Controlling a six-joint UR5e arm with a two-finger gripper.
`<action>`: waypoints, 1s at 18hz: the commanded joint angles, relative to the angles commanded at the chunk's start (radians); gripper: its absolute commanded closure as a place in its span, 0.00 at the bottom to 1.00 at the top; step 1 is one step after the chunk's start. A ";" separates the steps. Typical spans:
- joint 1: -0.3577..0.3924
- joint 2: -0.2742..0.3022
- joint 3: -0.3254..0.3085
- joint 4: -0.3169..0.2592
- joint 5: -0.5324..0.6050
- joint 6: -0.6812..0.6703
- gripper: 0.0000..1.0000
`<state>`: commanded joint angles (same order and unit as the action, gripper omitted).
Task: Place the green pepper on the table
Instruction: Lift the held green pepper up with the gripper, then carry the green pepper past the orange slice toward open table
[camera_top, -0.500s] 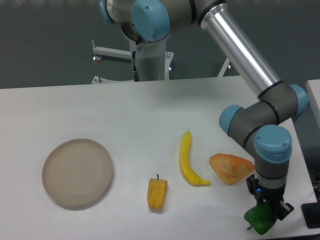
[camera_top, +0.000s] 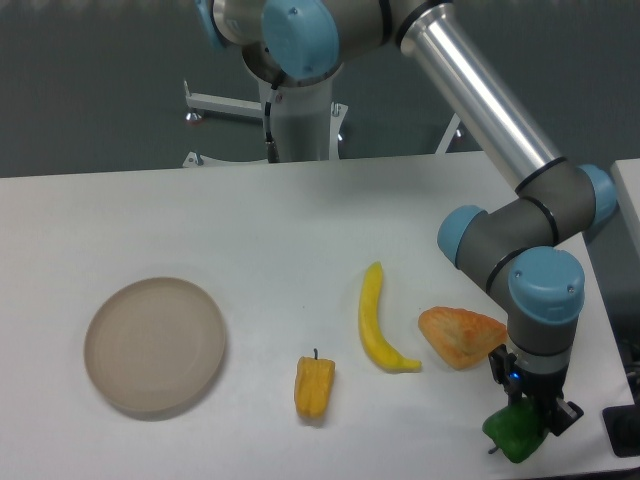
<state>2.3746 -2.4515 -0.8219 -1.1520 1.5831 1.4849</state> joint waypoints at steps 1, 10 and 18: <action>0.003 0.021 -0.028 -0.002 -0.008 -0.002 0.64; 0.095 0.262 -0.353 -0.032 -0.095 0.041 0.64; 0.198 0.443 -0.663 -0.015 -0.169 0.300 0.64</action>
<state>2.5724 -2.0081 -1.4846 -1.1674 1.4144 1.7852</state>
